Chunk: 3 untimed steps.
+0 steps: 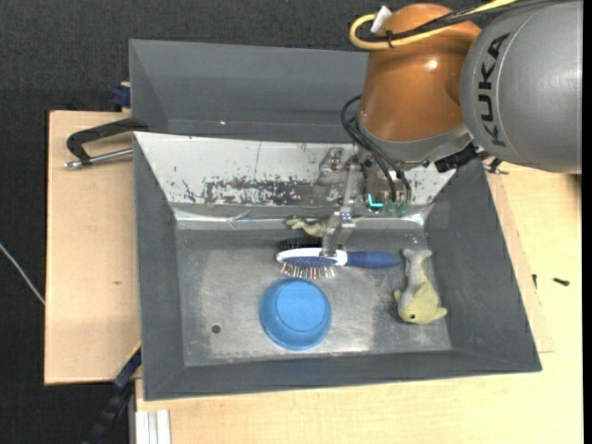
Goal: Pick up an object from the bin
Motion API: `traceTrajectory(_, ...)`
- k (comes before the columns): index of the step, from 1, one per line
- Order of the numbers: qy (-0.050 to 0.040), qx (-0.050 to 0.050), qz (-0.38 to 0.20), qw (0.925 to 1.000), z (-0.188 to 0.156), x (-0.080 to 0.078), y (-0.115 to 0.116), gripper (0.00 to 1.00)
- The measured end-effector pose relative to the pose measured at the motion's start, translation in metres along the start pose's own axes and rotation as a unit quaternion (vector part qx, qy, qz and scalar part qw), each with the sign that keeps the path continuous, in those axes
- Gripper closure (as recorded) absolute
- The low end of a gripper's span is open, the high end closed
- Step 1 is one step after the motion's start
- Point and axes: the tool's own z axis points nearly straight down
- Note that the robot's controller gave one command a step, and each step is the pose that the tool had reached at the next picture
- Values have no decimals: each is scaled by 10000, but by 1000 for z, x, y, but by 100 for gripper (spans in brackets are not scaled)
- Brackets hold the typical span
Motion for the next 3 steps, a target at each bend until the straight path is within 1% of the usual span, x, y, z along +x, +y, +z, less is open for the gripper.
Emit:
traceTrajectory(1, -94, -18, 5, 10000, 133, -13, -33, 0)
traceTrajectory(2, -63, 0, -324, 9995, 118, -15, -20, 0)
traceTrajectory(3, -44, -2, -295, 9996, 119, -13, -20, 0)
